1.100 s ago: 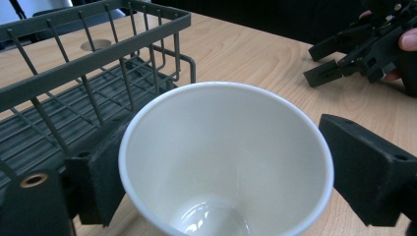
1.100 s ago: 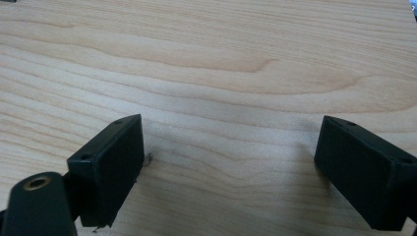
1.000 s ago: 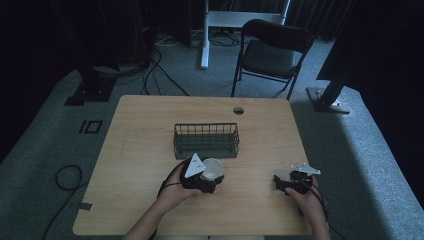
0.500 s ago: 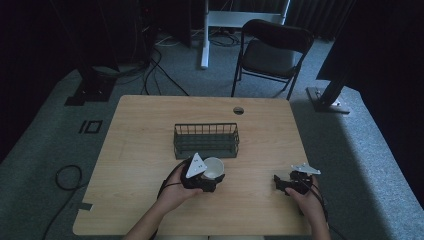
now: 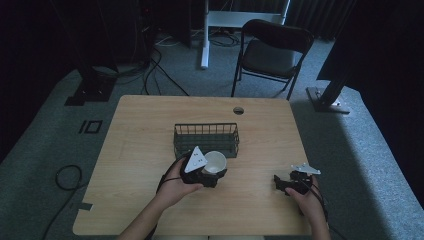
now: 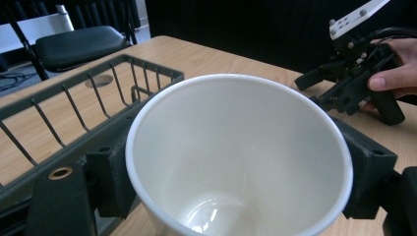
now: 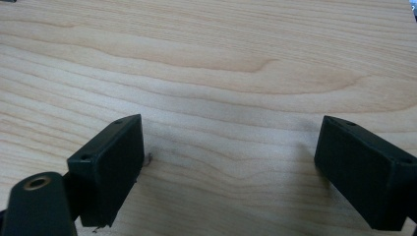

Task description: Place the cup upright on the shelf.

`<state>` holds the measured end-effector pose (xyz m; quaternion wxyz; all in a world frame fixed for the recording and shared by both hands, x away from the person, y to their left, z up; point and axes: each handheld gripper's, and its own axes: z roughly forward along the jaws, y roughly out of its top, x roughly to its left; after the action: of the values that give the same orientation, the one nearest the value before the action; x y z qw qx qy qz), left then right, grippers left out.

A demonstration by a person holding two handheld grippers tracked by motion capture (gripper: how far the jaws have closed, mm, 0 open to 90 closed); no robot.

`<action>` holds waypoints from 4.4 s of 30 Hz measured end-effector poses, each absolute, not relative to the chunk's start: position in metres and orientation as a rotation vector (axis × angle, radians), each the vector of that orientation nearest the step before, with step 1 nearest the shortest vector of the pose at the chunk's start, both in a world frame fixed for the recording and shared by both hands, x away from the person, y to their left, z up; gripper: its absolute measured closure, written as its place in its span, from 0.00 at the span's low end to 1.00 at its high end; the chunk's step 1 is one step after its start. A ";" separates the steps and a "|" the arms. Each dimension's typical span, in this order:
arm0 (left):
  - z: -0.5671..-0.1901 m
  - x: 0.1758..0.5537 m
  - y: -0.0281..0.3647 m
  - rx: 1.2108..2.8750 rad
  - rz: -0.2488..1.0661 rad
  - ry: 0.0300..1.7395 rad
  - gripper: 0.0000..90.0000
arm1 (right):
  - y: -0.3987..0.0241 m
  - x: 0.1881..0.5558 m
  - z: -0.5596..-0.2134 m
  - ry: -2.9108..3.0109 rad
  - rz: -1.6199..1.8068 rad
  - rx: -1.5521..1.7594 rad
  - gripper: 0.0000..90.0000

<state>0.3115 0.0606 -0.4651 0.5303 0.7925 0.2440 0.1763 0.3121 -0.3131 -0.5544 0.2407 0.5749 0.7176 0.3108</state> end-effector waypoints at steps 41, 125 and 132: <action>-0.397 0.367 0.084 1.696 0.617 0.736 0.23 | -0.313 0.312 -0.554 1.963 0.851 1.572 0.12; -0.453 0.405 0.094 1.833 0.621 0.907 0.11 | -0.313 0.312 -0.554 1.963 0.850 1.572 0.12; -0.451 0.399 0.101 1.833 0.609 0.906 0.11 | -0.313 0.312 -0.554 1.963 0.850 1.571 0.12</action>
<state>0.3987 0.1006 -0.4510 0.4830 0.7523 0.3718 0.2501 0.3121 -0.3132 -0.5544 0.2411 0.5745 0.7178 0.3109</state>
